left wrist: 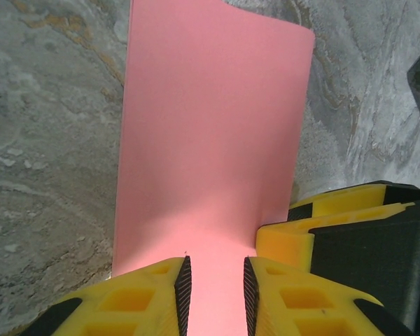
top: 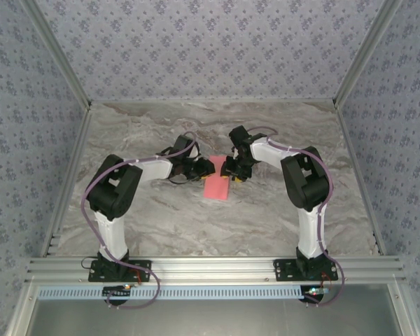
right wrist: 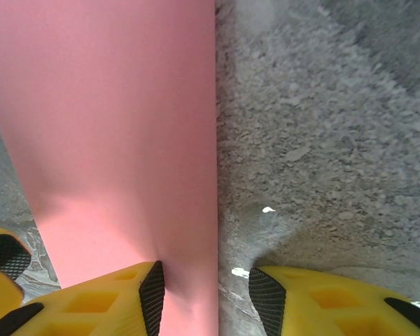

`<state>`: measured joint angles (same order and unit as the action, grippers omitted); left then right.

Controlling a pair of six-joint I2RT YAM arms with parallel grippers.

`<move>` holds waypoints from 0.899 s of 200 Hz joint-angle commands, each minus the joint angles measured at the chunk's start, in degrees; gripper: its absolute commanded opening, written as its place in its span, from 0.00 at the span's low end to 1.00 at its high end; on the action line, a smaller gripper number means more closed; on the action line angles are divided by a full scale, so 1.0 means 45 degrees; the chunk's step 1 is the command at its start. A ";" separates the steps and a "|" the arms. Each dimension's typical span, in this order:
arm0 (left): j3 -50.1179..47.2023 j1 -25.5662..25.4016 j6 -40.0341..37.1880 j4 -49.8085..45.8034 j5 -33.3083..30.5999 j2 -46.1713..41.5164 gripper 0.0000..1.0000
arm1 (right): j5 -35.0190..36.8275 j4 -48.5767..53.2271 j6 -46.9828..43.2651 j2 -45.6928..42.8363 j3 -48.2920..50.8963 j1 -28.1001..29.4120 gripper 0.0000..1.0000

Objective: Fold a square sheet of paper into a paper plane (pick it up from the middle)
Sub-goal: Hold the square sheet of paper at the center of the table.

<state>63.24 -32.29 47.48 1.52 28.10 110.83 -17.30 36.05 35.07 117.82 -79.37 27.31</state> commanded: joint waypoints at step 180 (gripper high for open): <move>0.0741 -0.0304 -0.0416 -0.0338 0.0399 0.0627 0.26 | 0.2028 0.0699 -0.0147 0.2196 0.0969 0.0104 0.48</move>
<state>64.20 -33.26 46.94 1.08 28.97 111.98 -17.06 36.49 35.05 118.17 -79.83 27.49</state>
